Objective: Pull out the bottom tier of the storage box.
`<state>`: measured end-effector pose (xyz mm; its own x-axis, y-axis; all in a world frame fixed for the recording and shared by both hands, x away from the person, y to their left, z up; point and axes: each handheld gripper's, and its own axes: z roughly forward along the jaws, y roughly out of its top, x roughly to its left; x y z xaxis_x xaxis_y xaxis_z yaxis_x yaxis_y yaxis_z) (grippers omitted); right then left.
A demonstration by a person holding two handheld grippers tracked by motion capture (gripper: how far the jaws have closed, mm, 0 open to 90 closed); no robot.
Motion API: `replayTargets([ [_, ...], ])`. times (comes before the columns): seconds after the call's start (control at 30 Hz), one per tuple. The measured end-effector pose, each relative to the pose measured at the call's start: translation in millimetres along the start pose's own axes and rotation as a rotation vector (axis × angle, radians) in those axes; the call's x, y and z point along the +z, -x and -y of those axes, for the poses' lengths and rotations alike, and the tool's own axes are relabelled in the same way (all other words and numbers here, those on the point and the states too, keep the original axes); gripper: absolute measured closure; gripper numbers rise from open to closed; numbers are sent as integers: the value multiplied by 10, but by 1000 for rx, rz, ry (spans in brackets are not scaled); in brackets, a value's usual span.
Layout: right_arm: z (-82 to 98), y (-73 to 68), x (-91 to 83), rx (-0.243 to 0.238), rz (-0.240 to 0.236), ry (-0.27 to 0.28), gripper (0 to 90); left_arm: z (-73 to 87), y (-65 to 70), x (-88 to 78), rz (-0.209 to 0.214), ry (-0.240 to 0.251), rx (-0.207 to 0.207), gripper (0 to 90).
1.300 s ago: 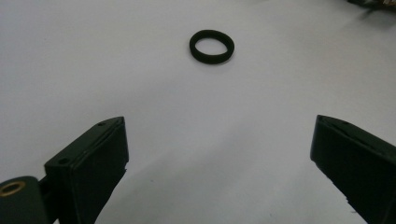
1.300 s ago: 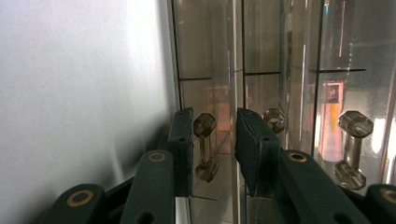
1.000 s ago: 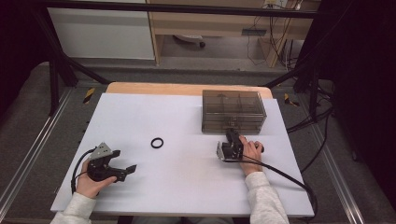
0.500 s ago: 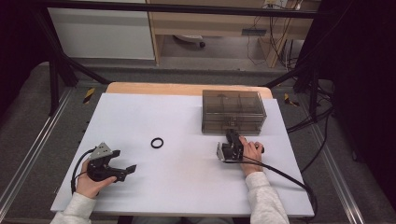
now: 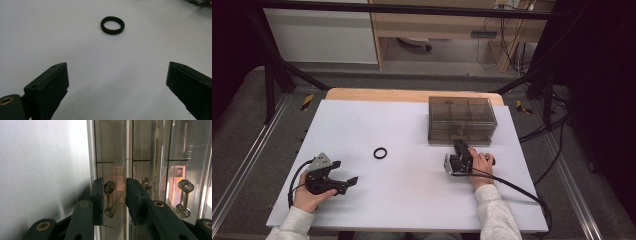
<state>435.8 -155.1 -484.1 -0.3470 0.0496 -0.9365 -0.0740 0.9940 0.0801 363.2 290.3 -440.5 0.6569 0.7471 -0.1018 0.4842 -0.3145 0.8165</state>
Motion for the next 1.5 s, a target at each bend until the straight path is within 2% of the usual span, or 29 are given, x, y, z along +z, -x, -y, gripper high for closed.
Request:
replayTargets([
  [1.5,-8,-14,-160,1,-13,15,688,-2,8,-1,3,0,2,41],
])
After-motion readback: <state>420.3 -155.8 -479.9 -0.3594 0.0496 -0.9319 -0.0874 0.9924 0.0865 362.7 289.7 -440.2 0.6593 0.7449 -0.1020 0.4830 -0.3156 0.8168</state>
